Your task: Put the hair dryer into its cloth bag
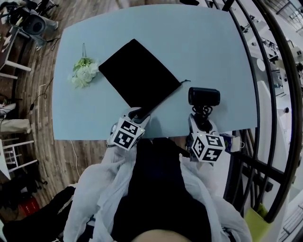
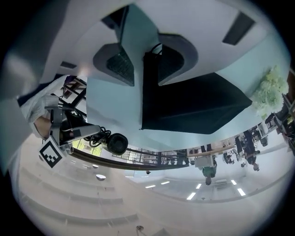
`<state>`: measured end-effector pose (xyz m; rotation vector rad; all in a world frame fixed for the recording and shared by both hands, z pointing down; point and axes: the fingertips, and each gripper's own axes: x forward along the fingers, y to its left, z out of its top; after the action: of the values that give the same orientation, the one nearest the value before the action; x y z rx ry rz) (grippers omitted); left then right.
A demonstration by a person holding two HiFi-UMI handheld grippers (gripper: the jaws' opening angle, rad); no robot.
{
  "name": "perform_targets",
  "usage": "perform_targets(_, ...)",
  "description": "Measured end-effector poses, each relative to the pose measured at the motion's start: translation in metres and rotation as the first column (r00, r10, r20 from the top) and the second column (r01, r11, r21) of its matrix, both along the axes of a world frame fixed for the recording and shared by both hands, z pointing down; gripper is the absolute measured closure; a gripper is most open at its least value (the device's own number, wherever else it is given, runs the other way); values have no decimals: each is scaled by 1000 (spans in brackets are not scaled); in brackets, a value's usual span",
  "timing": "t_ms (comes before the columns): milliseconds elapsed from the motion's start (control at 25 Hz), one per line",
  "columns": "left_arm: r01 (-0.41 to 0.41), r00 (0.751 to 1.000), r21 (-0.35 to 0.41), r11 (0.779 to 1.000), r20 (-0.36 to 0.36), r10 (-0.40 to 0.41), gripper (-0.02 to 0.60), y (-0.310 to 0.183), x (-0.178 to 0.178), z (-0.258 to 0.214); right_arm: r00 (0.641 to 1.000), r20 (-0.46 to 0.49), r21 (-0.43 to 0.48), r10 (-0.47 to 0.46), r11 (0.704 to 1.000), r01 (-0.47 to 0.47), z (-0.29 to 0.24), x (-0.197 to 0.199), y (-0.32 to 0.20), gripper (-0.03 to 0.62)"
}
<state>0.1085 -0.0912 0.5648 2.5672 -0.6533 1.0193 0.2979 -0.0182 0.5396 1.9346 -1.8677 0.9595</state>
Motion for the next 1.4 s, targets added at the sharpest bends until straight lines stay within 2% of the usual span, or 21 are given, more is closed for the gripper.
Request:
perform_targets(120,0,999,-22,1000,47,1,408,-3,-3,5,1000,14,0,28,1000,-28,1,3,7,385)
perform_targets(240,-2,996,-31,1000,93,5,439,-4,-5,9,998,26,-4,53,999,-53,3,5,14,385)
perform_targets(440,-45,984,21,999,175,40,480,-4,-11,19,995,46,-8,86,996,-85,10,5,23,384)
perform_targets(720,1,984,88,996,178,-16,537,-12,-11,15,995,51,-6,86,996,-85,14,9,27,384)
perform_targets(840,66,988,98,993,129,-79,548,-17,-12,6,996,54,-9,69,998,-69,15,8,27,384)
perform_targets(920,133,988,82,988,62,-138,551,-20,-14,0,998,46,-11,50,999,-50,15,7,25,384)
perform_targets(1040,215,976,56,975,-53,-212,551,-26,-16,-10,999,36,-13,22,1000,-21,13,3,21,384)
perform_targets(1200,290,943,32,956,-177,-280,552,-33,-19,-23,999,28,-19,-32,999,32,12,-6,15,385)
perform_targets(1400,369,887,35,929,-311,-341,551,-38,-15,-40,991,25,-29,-135,990,135,13,-27,6,384)
